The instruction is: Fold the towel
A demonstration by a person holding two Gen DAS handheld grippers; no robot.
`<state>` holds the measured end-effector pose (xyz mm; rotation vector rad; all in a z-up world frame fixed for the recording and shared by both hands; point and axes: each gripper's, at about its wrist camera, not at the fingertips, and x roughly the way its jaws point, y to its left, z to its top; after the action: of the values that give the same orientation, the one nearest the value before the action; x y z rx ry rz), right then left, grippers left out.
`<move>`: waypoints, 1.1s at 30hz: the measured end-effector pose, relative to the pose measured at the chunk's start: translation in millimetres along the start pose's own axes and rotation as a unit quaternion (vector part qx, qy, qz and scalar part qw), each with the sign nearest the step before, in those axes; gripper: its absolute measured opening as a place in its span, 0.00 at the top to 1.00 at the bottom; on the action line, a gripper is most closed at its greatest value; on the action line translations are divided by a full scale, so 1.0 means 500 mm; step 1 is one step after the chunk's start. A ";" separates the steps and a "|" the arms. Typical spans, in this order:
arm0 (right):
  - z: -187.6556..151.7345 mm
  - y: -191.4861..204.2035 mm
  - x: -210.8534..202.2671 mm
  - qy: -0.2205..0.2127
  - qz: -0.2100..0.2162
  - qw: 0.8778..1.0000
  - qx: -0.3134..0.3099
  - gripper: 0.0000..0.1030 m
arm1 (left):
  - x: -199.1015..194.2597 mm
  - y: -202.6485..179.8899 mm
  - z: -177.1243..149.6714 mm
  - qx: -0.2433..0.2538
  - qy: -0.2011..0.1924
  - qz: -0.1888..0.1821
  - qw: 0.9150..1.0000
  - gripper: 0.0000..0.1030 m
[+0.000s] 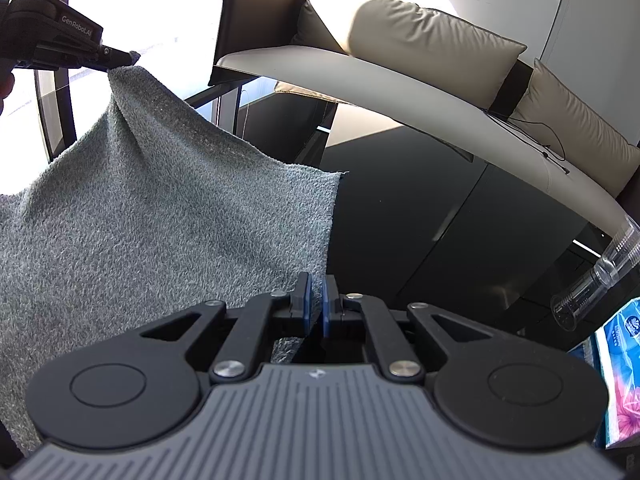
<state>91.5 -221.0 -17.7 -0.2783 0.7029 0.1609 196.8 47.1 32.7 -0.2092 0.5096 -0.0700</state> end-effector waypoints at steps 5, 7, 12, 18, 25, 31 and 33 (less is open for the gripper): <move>-0.001 -0.002 0.002 -0.001 -0.001 1.000 -0.003 0.95 | -0.007 -0.022 0.004 0.017 0.000 0.003 1.000 0.86; -0.001 -0.003 0.003 -0.001 -0.001 1.000 -0.002 0.95 | 0.005 -0.018 -0.005 0.017 0.018 0.012 1.000 0.64; -0.002 -0.003 0.003 0.000 -0.001 1.000 -0.003 0.95 | 0.017 0.019 -0.019 0.000 0.037 0.031 0.999 0.63; -0.001 0.000 0.003 0.000 -0.001 1.000 -0.007 0.95 | -0.013 0.049 -0.036 -0.011 0.076 0.018 0.997 0.61; 0.001 0.004 0.006 0.000 -0.004 1.000 -0.009 0.95 | -0.062 0.031 -0.097 0.073 0.112 0.005 0.991 0.62; 0.001 -0.009 -0.002 -0.011 -0.005 1.000 0.010 0.57 | -0.077 0.007 -0.124 0.096 0.126 -0.006 0.987 0.61; 0.001 -0.015 -0.006 -0.014 0.006 1.000 0.023 0.57 | -0.076 -0.005 -0.129 0.108 0.127 -0.010 0.986 0.62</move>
<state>91.5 -228.1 -13.9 -0.2281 0.6796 0.1590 132.1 37.4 -3.8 0.0086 0.7498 -0.1714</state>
